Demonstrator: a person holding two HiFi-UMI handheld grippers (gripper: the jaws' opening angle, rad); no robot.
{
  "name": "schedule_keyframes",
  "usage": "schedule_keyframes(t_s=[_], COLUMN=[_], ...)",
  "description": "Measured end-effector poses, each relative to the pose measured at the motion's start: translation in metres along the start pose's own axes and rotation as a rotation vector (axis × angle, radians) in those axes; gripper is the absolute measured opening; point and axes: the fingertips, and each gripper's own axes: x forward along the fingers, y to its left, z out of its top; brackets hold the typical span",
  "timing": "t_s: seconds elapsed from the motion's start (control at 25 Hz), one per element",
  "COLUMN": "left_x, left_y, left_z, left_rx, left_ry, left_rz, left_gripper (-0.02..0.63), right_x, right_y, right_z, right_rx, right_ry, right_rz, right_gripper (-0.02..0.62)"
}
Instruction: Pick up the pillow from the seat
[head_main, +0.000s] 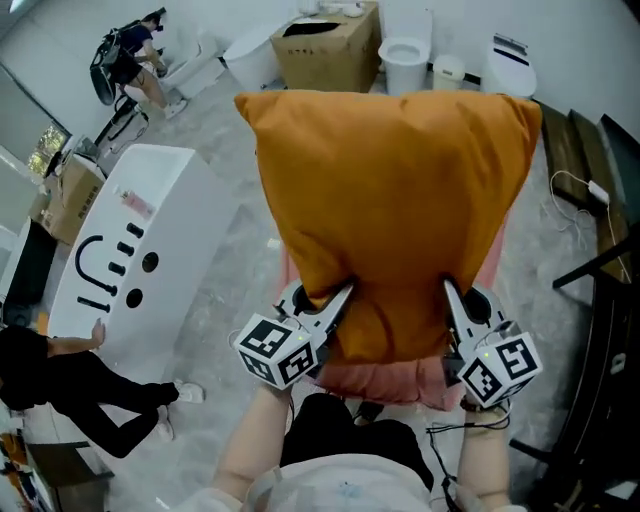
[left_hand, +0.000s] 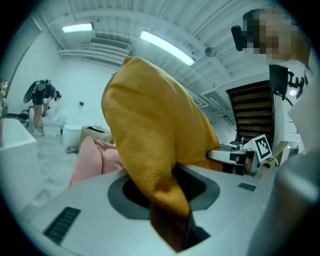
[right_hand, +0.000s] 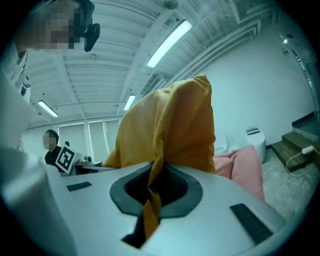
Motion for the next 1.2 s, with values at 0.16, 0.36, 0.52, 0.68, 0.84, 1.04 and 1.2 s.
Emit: schedule_keyframes(t_s=[0.16, 0.36, 0.52, 0.68, 0.84, 1.04, 1.2], left_x=[-0.015, -0.044, -0.043, -0.047, -0.060, -0.069, -0.065], left_y=[-0.021, -0.036, -0.046, -0.051, -0.047, -0.038, -0.039], left_z=[0.067, 0.125, 0.170, 0.202, 0.230, 0.253, 0.258], left_rx=[0.100, 0.168, 0.231, 0.262, 0.304, 0.334, 0.333], left_ry=[-0.105, -0.218, -0.296, -0.347, -0.378, -0.407, -0.413], left_rz=[-0.021, -0.047, -0.084, -0.124, -0.154, -0.178, -0.202], left_gripper=[0.152, 0.152, 0.153, 0.154, 0.155, 0.158, 0.158], right_x=[-0.011, -0.021, -0.026, -0.029, -0.024, -0.014, -0.013], right_y=[0.025, 0.063, 0.074, 0.086, 0.106, 0.120, 0.119], right_z=[0.063, 0.121, 0.163, 0.195, 0.216, 0.231, 0.236], right_rx=[-0.069, -0.186, -0.253, -0.295, -0.311, -0.333, -0.335], right_ry=[-0.093, -0.162, -0.230, -0.278, -0.321, -0.340, -0.346], right_rz=[0.016, 0.049, 0.039, 0.021, -0.001, -0.031, -0.049], right_gripper=[0.025, 0.025, 0.025, 0.025, 0.025, 0.025, 0.025])
